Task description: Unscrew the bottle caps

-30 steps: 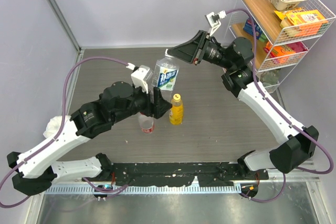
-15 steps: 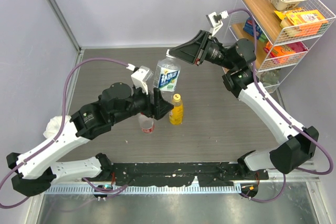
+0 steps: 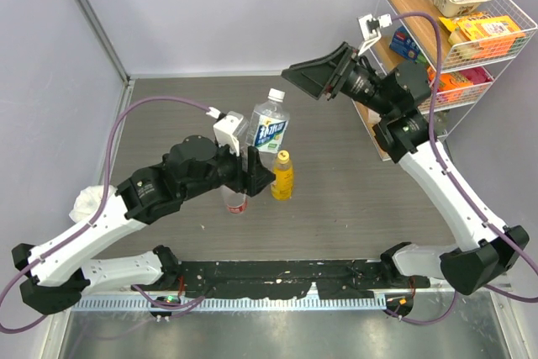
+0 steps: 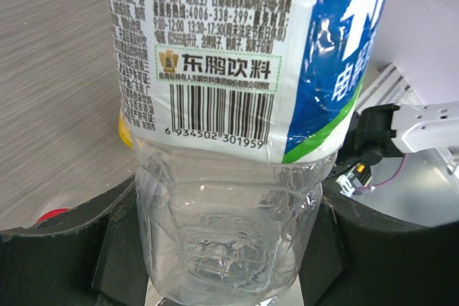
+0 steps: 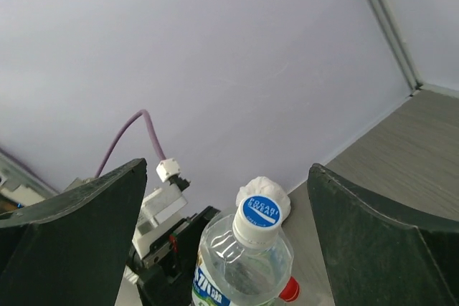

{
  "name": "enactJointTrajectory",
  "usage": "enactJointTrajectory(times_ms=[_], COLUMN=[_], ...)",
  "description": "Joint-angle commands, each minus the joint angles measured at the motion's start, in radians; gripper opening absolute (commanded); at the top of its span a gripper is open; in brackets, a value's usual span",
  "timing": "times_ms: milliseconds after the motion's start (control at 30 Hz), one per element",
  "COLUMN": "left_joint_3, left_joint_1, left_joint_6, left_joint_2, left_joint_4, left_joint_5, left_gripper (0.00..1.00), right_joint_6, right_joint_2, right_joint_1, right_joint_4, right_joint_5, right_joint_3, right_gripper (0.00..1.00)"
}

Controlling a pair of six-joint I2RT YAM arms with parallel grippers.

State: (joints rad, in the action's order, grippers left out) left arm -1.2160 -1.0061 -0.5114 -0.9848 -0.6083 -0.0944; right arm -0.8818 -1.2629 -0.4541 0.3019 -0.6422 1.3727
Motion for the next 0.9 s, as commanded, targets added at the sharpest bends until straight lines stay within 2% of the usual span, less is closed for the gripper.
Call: enactJointTrajectory(times_ms=[0, 200, 500, 733, 800, 867], left_joint_3=[-0.034, -0.068, -0.145, -0.185, -0.188, -0.185], left_joint_1=[-0.005, -0.005, -0.003, -0.005, -0.003, -0.005], left_joint_6=[0.034, 0.054, 0.065, 0.07, 0.071, 0.071], left_joint_2=[-0.018, -0.069, -0.187, -0.248, -0.253, -0.255], left_joint_4=[-0.018, -0.088, -0.196, -0.248, -0.254, -0.252], left_joint_5=[-0.06, -0.208, -0.392, -0.461, -0.467, -0.473], left_gripper=[0.0, 0.0, 0.0, 0.0, 0.0, 0.0], right_joint_6=[0.141, 0.21, 0.247, 0.221, 0.214, 0.207], right_joint_2=[0.008, -0.073, -0.225, -0.302, -0.309, -0.311], right_joint_1=[-0.001, -0.026, -0.158, -0.186, -0.189, -0.189], right_joint_4=[-0.28, -0.591, -0.839, -0.817, -0.813, -0.797], right_joint_5=[0.177, 0.354, 0.532, 0.509, 0.51, 0.504], right_joint_3=[0.124, 0.268, 0.469, 0.479, 0.474, 0.467], right_gripper=[0.97, 0.97, 0.98, 0.98, 0.95, 0.87])
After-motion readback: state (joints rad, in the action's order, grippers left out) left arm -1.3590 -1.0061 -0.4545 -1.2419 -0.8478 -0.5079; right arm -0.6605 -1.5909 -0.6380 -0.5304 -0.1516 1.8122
